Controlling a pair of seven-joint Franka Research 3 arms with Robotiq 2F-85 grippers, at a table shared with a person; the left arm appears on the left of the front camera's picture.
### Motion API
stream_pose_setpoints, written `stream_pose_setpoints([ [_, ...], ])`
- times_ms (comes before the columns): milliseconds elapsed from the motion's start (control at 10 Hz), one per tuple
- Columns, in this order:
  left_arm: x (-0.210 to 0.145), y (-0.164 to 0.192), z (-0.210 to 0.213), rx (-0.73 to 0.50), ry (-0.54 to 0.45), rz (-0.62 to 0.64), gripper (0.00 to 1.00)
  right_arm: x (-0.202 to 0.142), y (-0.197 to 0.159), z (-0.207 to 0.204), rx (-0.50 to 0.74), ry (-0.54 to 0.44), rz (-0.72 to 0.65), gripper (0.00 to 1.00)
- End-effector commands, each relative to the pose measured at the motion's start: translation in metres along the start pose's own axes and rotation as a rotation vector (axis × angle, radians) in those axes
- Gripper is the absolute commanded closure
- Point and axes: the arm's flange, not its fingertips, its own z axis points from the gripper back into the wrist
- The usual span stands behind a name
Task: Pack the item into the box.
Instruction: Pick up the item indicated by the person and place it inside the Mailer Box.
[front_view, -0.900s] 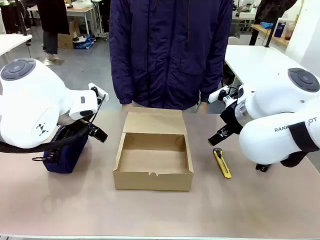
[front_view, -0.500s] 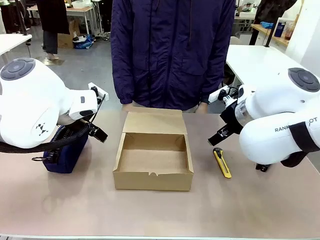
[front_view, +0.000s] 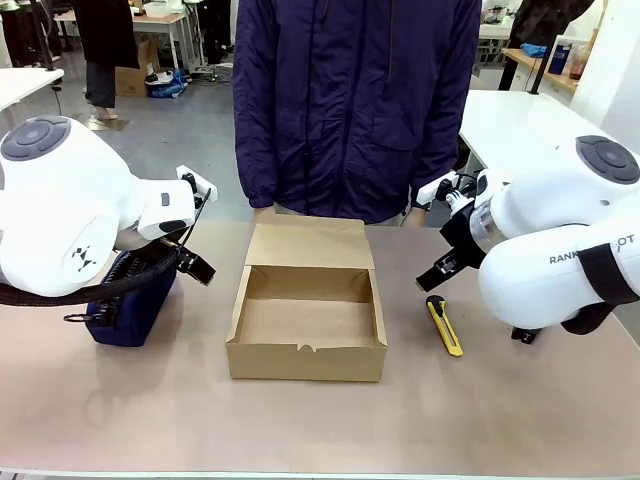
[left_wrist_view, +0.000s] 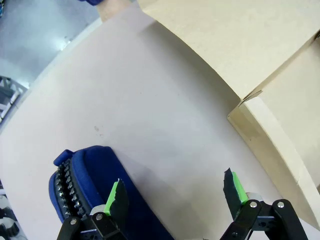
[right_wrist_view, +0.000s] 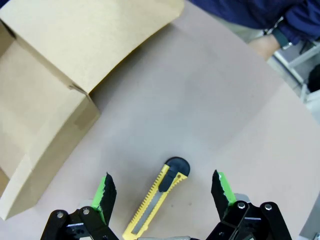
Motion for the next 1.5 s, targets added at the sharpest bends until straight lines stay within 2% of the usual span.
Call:
stream_pose_setpoints([
  [0,0.000,0.000,0.000,0.000,0.000,0.000,0.00,0.000,0.000,0.000,0.000,0.000,-0.001,0.00],
  [400,0.000,0.000,0.000,0.000,0.000,0.000,0.00,0.000,0.000,0.000,0.000,0.000,0.000,0.00],
  [500,0.000,0.000,0.000,0.000,0.000,0.000,0.00,0.001,0.003,0.018,0.054,-0.005,0.003,0.00],
  [600,0.000,-0.005,0.027,-0.043,0.064,-0.046,0.00,0.004,0.002,0.050,0.069,-0.065,-0.012,0.00],
  [700,-0.001,-0.014,0.056,-0.114,0.043,-0.076,0.00,0.000,0.001,0.080,0.076,-0.067,-0.011,0.00],
  [800,-0.005,-0.024,0.090,-0.159,0.017,-0.102,0.00,-0.007,-0.001,0.106,0.120,-0.055,-0.027,0.00],
  [900,-0.011,-0.016,0.122,-0.140,0.066,-0.102,0.00,-0.016,-0.008,0.128,0.182,-0.009,-0.051,0.00],
  [1000,-0.025,-0.005,0.159,-0.193,-0.001,-0.069,0.00,-0.035,-0.013,0.156,0.271,-0.017,-0.108,0.00],
  [1100,-0.038,0.007,0.187,-0.328,-0.078,-0.029,0.00,-0.058,-0.019,0.184,0.366,-0.084,-0.138,0.00],
  [1300,-0.068,0.047,0.208,-0.503,-0.164,0.120,0.00,-0.111,-0.037,0.225,0.444,-0.199,-0.313,0.00],
  [1400,-0.085,0.082,0.204,-0.610,-0.202,0.221,0.00,-0.145,-0.057,0.237,0.501,-0.277,-0.402,0.00],
])
